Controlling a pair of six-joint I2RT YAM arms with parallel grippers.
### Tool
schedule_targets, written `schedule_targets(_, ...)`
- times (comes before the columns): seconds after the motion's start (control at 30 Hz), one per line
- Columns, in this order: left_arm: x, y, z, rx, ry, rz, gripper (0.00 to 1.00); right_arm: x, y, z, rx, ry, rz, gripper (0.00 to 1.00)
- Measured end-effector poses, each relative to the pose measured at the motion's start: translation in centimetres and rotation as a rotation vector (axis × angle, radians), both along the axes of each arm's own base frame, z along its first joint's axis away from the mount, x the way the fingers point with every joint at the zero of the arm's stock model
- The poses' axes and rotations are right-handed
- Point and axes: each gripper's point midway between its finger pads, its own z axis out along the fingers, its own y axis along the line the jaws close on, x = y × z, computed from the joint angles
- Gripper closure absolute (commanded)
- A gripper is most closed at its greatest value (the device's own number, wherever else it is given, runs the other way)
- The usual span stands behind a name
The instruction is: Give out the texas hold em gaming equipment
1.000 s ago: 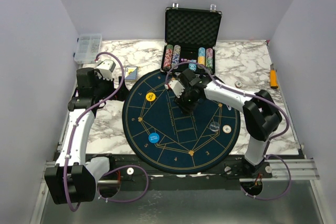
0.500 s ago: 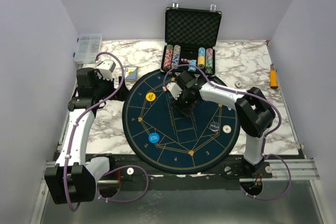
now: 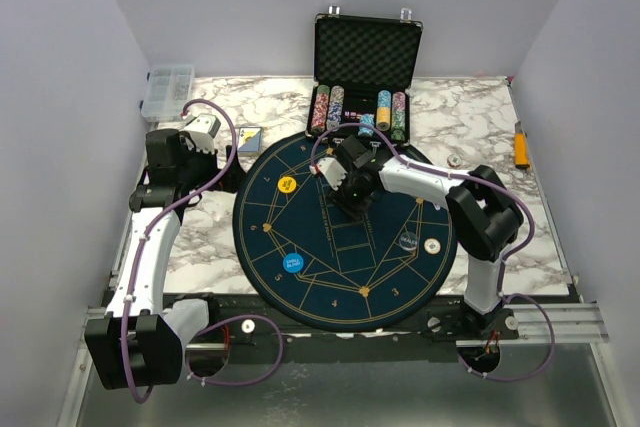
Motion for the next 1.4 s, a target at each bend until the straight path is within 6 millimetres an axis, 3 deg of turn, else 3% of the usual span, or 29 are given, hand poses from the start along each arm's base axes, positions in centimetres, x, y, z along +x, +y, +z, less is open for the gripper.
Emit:
schedule_targets(0.13, 0.0, 0.0, 0.0, 0.0, 0.0, 0.0, 0.02, -0.1, 0.0, 0.1, -0.001, 0.002, 0.0, 0.51)
schedule_targets(0.4, 0.0, 0.0, 0.0, 0.0, 0.0, 0.0, 0.02, -0.2, -0.1, 0.1, -0.005, 0.006, 0.0, 0.62)
schedule_targets(0.7, 0.0, 0.0, 0.0, 0.0, -0.001, 0.0, 0.02, -0.1, -0.1, 0.6, -0.002, 0.001, 0.0, 0.65)
schedule_targets(1.07, 0.3, 1.1, -0.5, -0.02, 0.024, 0.035, 0.02, 0.6, 1.5, 5.8, 0.095, -0.071, 0.041, 0.67)
schedule_targets(1.17, 0.5, 2.4, -0.8, -0.056, 0.048, 0.078, 0.02, -0.6, 2.9, 6.2, 0.116, -0.067, 0.094, 0.67)
schedule_targets(1.4, 1.0, 5.2, -1.4, -0.136, 0.109, 0.158, 0.02, -7.9, 8.9, 6.4, 0.152, -0.055, 0.344, 0.68)
